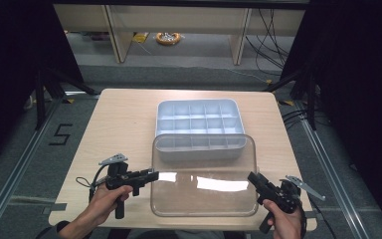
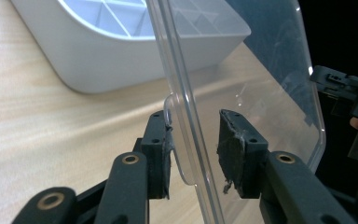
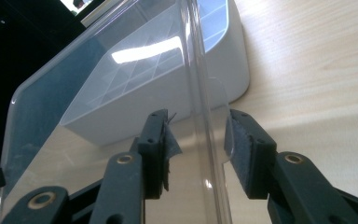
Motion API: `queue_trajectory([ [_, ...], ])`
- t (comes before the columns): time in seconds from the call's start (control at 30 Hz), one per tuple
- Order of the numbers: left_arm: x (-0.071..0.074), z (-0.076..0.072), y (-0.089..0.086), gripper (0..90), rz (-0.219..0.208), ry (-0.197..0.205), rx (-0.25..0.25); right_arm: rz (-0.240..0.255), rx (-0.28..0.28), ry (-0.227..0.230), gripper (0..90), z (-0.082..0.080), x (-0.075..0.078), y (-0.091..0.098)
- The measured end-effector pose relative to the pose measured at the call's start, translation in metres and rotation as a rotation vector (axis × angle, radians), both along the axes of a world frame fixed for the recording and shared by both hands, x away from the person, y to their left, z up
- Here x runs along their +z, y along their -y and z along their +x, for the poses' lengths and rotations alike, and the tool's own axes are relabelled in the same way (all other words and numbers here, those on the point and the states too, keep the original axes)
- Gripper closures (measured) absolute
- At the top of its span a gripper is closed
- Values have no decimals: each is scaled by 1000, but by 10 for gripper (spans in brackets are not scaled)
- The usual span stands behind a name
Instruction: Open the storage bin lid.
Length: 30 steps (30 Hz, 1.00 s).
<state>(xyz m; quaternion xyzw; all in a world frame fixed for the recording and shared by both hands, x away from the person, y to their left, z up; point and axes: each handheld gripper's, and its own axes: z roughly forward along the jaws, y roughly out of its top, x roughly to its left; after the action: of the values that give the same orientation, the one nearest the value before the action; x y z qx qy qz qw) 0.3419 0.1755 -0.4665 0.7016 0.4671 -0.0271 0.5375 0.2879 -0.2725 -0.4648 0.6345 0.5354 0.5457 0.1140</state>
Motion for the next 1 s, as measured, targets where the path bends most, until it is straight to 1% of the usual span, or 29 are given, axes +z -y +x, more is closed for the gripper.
queue_trajectory([
  [0.03, 0, 0, 0, 636, 0, 0, 0, -17, 6, 12, 608, -1, -2, 1],
  [0.07, -2, -1, 0, 636, 2, -6, 2, -17, 6, 12, 608, -1, -2, 1],
  [0.1, -5, -4, 0, 636, 4, -17, -9, -24, 2, 1, 608, -6, -3, 2],
  [0.13, -5, -4, 0, 635, 4, -17, -9, -24, 2, 1, 608, -6, -3, 2],
  [0.17, -7, -6, 1, 635, 4, -21, -10, -10, 2, -2, 608, -7, -4, 1],
  [0.2, -9, -7, 1, 635, 5, -28, -12, -31, -3, -1, 609, -9, -5, 2],
  [0.23, -12, -10, 0, 636, 13, -37, -17, -12, 8, 9, 610, -11, -6, 3],
  [0.27, -13, -11, 1, 636, 15, -43, -12, 7, 0, -8, 610, -13, -6, 1],
  [0.3, -15, -12, 0, 635, 20, -46, -18, -19, 9, 3, 610, -14, -7, 2],
  [0.33, -18, -13, 0, 635, 20, -53, -16, 13, 17, -2, 610, -15, -7, 1],
  [0.37, -18, -13, 0, 636, 20, -53, -16, -28, 13, -1, 610, -16, -9, 2],
  [0.43, -23, -15, 0, 636, 36, -68, -19, -35, 17, -7, 611, -17, -12, 2],
  [0.47, -23, -15, 0, 636, 36, -68, -19, -35, 17, -7, 611, -17, -12, 2],
  [0.5, -25, -16, 1, 636, 38, -74, -19, 8, 13, -31, 610, -18, -12, -1],
  [0.53, -26, -16, 1, 637, 40, -76, -23, -13, 26, -3, 610, -18, -16, 1],
  [0.57, -27, -17, 0, 637, 47, -76, -27, -13, 26, -3, 610, -18, -16, 1],
  [0.6, -28, -18, 0, 635, 51, -78, -28, -50, 14, -31, 610, -20, -17, 1],
  [0.63, -29, -19, 0, 634, 56, -78, -32, -7, 16, -49, 611, -22, -16, -1],
  [0.67, -30, -19, 0, 634, 55, -79, -31, -16, 32, -31, 610, -22, -18, 0],
  [0.7, -30, -19, 0, 633, 55, -79, -31, -16, 32, -31, 610, -22, -18, 0],
  [0.73, -31, -20, 0, 632, 58, -81, -35, -21, 32, -41, 610, -22, -21, 0],
  [0.8, -33, -20, 1, 631, 60, -90, -37, -23, 37, -42, 610, -22, -23, 1],
  [0.83, -34, -20, 1, 626, 66, -91, -38, -36, 32, -53, 611, -22, -26, 1],
  [0.87, -34, -20, 1, 621, 71, -91, -42, -51, 28, -70, 611, -23, -26, 1],
  [0.93, -36, -20, 2, 609, 95, -81, -46, -59, 31, -78, 611, -22, -29, 1],
  [0.97, -36, -20, 3, 605, 98, -81, -47, -39, 39, -72, 611, -22, -30, 0],
  [1.0, -36, -20, 3, 603, 98, -81, -47, -39, 39, -72, 611, -22, -30, 0],
])
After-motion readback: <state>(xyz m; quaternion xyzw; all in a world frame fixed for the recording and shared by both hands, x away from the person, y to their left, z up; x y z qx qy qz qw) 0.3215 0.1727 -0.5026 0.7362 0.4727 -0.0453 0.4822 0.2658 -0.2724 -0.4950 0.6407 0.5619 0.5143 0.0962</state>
